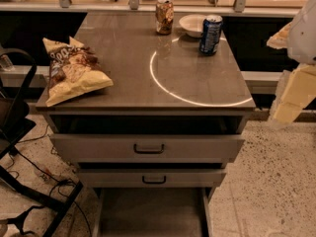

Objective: Move pepsi can near brown chip bag

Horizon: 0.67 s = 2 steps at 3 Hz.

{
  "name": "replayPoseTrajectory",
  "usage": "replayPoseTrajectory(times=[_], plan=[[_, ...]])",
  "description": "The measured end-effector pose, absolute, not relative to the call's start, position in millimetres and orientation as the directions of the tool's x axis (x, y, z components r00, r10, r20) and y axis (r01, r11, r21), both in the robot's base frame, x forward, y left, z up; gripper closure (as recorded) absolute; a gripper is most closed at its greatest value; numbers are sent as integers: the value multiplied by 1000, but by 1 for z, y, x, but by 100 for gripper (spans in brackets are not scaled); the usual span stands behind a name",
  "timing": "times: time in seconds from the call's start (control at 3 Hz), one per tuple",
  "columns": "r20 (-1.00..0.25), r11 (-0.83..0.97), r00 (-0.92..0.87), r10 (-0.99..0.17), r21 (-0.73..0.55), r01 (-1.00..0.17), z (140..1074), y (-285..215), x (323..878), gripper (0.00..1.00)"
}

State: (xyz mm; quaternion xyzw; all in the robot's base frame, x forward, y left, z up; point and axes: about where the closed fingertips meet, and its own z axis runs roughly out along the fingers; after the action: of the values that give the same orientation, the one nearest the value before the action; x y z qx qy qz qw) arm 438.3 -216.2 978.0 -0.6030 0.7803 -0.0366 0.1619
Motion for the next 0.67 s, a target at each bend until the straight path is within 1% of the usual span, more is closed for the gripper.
replayPoseTrajectory(times=[0.33,0.67], plan=[[-209,270,-220,-953,-253,-929,978,-216,438,0],[-317,334,-246,-916,-262,-905,975,-226,477,0]])
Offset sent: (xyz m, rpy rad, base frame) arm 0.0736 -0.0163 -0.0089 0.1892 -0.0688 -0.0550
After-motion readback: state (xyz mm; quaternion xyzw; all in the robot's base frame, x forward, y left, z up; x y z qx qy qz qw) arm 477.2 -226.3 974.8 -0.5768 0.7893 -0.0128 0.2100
